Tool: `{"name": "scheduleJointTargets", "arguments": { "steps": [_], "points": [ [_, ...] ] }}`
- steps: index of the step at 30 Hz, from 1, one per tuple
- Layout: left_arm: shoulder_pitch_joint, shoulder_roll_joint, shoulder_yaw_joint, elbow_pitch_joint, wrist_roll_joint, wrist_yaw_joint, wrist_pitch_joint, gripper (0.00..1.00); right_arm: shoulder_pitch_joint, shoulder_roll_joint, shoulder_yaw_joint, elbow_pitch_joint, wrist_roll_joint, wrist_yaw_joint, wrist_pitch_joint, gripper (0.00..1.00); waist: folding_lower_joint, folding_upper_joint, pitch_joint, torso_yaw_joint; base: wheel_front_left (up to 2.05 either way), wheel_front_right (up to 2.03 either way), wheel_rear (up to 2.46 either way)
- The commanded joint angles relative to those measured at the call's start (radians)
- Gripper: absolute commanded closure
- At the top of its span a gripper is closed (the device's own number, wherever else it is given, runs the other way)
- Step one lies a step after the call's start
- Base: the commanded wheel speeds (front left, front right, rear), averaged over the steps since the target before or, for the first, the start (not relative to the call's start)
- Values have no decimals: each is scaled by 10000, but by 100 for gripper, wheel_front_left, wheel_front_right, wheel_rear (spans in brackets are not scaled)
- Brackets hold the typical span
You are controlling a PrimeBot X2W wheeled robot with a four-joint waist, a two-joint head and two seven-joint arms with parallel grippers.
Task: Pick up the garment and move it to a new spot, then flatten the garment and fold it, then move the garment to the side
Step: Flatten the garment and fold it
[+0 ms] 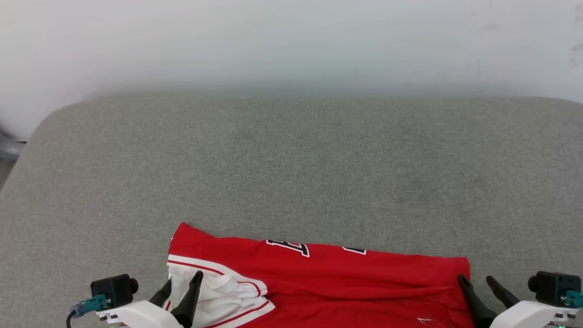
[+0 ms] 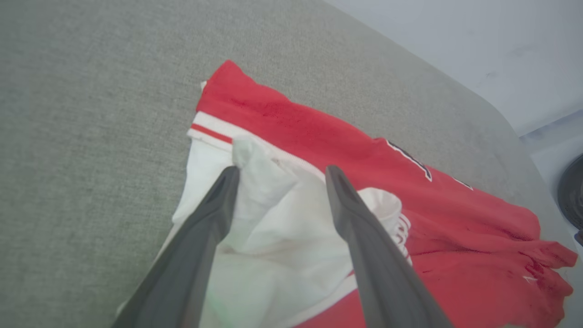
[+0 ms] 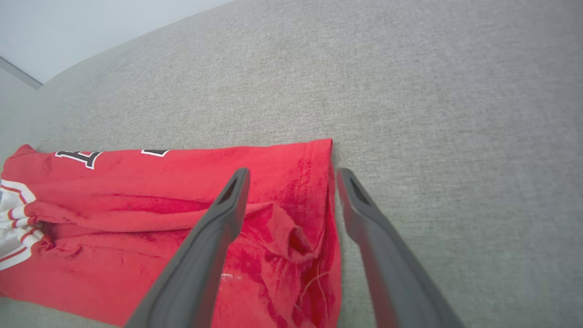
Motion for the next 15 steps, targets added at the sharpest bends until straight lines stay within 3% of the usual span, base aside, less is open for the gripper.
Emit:
{"name": "scheduleJointTargets", "arguments": {
  "steps": [1, 7, 15],
  "points": [
    [-4, -32, 44, -139, 222, -61, -428, 0, 141, 45, -160, -83, -98, -4, 109, 0, 1, 0, -259, 33, 0, 0, 0],
    [-100, -95, 37, -451, 976, -6, -1623, 0, 243, -162, -706, -264, -236, -4, 997, 0, 1, 0, -599, 73, 0, 0, 0],
    [-308, -216, 7, -904, 2506, 438, -2941, 0, 136, -670, -1087, -587, -362, -4, 3061, 0, 1, 0, -741, 195, 0, 0, 0]
  ]
}}
